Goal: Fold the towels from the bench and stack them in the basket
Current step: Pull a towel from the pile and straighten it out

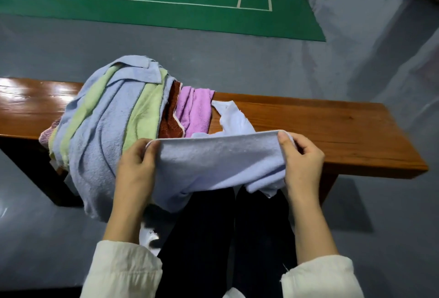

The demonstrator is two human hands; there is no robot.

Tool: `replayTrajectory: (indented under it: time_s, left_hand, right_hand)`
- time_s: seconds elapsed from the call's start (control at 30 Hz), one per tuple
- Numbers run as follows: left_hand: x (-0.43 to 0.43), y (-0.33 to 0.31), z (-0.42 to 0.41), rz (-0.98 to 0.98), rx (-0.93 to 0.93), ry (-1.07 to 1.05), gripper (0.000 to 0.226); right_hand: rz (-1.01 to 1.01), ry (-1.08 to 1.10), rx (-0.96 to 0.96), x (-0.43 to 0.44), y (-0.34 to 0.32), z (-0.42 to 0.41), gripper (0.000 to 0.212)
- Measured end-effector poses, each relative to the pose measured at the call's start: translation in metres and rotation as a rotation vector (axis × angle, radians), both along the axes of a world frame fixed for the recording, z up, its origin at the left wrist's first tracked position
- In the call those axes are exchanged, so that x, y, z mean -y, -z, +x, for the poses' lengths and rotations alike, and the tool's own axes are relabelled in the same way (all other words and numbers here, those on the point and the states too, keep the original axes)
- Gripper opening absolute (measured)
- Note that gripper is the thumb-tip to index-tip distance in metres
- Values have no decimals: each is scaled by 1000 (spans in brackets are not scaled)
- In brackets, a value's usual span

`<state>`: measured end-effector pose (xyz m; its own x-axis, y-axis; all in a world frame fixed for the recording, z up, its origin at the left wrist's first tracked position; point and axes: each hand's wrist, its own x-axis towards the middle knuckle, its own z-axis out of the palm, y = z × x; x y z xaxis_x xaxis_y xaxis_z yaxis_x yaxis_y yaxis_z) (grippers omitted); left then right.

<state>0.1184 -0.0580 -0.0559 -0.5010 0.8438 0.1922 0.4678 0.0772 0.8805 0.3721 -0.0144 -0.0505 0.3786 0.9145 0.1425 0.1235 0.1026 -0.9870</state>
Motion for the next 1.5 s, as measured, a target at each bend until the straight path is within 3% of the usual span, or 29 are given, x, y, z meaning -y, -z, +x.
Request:
replayTrajectory:
  time_s: [0.17,0.27,0.4,0.53,0.63,0.77,0.9,0.97,1.07,1.13,1.27,1.5]
  left_hand:
    - [-3,-20,40,132,140,59,31]
    - [-3,-27,75,123,222,320,13]
    - [-1,-27,94,-16,215,645,26]
    - [0,-31,84,3,21,534,15]
    - [-2,-28,67,48,9,475,16]
    - [-1,-21,32,91,-23,214,12]
    - [-1,-15,10,26,-185,50,9]
    - [-3,-17,16,-17,-122,107,8]
    - [-4,-27,47,-37,145,421,26]
    - [-5,-29,70,-100,219,577,27]
    - [-7,-20,73,-156,52,503,10]
    - [-6,-17,53,-35,37,418,22]
  right_hand:
    - [-10,-401,-20,18,-10,-12,15]
    - [-19,-563,-69,29,-17,-29,20]
    - [-11,-586,-168,31,-22,-32,18]
    - [-24,-555,-72,24,-21,-22,23]
    - [-112,-566,22,22,-20,-20,22]
    - [-167,-563,99,25,-21,-11,19]
    - [-154,-560,157,27,-19,-8,11]
    - [-127,-560,213,26,-18,-14,14]
    - [-82,-637,184,28,-18,-30,18]
    - [-84,-677,150,29,-18,-37,12]
    - [-46,-567,383,26,-12,-33,7]
    - [-4,-464,610,21,-2,-32,21]
